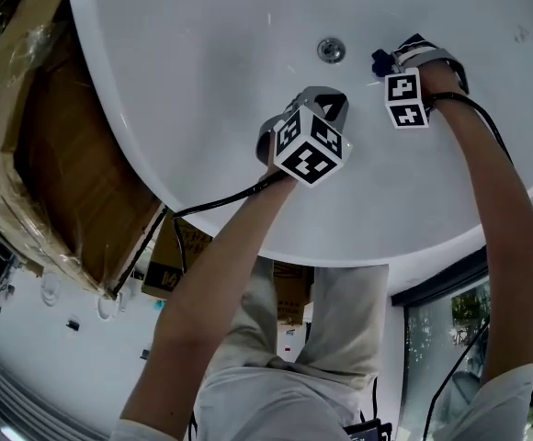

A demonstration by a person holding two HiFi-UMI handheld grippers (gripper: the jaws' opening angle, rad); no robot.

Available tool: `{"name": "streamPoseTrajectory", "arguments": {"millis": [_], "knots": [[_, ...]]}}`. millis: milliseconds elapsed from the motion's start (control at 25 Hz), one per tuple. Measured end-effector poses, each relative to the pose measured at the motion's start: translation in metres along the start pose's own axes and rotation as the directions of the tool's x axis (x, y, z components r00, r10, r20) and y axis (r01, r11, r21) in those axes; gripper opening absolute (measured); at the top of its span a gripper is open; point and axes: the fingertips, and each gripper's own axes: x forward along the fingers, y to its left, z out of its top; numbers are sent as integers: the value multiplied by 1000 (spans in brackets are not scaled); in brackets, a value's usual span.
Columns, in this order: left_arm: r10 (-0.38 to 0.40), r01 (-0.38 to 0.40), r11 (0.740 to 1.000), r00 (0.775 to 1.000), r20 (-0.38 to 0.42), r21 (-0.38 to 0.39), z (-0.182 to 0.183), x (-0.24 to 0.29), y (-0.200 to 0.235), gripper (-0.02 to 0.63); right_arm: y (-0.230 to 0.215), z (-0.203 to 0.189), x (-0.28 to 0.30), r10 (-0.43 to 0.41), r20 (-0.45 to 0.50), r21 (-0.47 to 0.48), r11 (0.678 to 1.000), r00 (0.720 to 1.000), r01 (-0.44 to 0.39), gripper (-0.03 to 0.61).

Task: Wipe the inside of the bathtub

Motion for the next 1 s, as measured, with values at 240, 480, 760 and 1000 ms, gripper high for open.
{"name": "streamPoseTrajectory", "arguments": {"millis": [240,480,760,1000], "knots": [[0,0,1000,1000,2,-13,2,13,5,-5,7,-11,19,69,-48,-17,997,996,-70,49],[-15,15,1000,1000,1,-3,3,17,-7,-5,26,-18,26,133,-86,13,991,987,-133,49],[-12,12,1000,1000,-5,1,1,14,-13,-5,37,-18,21,155,-73,15,988,985,-155,49],[-2,2,1000,1000,7,2,8,8,-15,-5,46,-16,10,164,-80,-1,986,983,-165,49]]}}
